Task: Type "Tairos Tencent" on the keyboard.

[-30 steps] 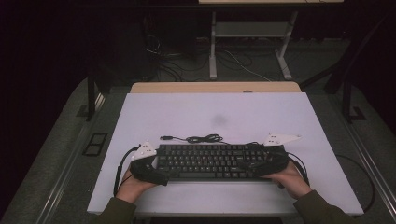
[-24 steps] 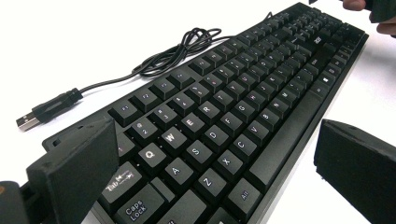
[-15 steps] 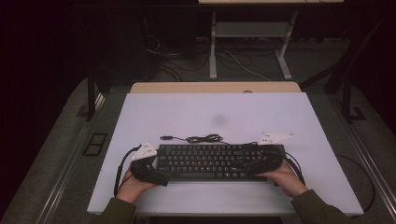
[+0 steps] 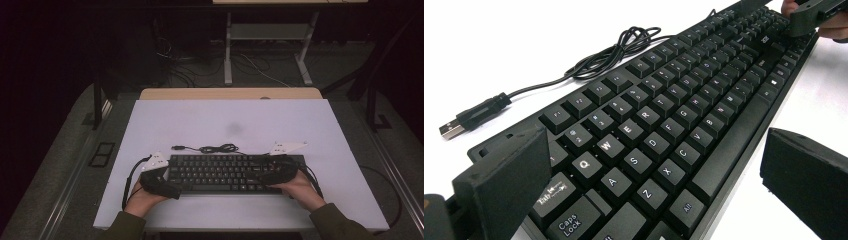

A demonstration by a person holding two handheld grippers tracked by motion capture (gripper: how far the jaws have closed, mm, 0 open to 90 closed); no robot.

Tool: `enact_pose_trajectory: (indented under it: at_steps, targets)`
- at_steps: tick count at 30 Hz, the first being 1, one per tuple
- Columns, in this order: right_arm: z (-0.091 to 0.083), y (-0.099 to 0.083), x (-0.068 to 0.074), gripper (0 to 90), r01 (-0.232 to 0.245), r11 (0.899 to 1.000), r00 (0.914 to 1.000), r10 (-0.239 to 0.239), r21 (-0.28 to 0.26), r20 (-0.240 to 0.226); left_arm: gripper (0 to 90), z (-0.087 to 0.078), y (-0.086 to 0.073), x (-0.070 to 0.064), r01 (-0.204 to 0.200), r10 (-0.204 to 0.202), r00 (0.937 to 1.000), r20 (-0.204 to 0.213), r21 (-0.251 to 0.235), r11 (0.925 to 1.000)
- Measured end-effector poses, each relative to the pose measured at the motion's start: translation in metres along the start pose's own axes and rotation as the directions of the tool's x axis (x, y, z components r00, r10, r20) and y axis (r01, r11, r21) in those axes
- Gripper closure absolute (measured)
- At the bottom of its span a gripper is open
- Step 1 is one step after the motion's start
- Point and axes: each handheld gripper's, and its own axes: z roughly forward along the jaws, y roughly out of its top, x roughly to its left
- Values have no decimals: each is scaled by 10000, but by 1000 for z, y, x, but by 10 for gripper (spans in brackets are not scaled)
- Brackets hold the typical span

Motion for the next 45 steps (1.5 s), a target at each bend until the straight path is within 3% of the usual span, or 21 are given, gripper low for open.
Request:
enact_pose_trajectory:
  at_steps: [7, 15, 16, 24, 45]
  targets:
    - [1, -1, 1, 439, 83, 9999, 10000, -82, 136, -44, 0, 0, 0, -1, 5, -5, 10000, 12, 3, 10000]
    - [3, -3, 1, 646, 259, 9985, 9996, -252, 478, -143, 0, 0, -1, -1, 31, -31, 10000, 3, -9, 10000]
    - [3, -3, 1, 703, 349, 9976, 9993, -338, 595, -187, 0, 0, -1, -1, 19, -19, 10000, 4, -3, 10000]
    - [7, -7, 3, 881, 567, 9913, 9981, -532, 1187, -326, 0, 0, -1, -1, 7, -7, 10000, 38, 70, 10000]
    - [13, -11, 4, 895, 1059, 9768, 9943, -1023, 1864, -291, 0, 0, -1, -1, 6, -7, 10000, 54, 63, 10000]
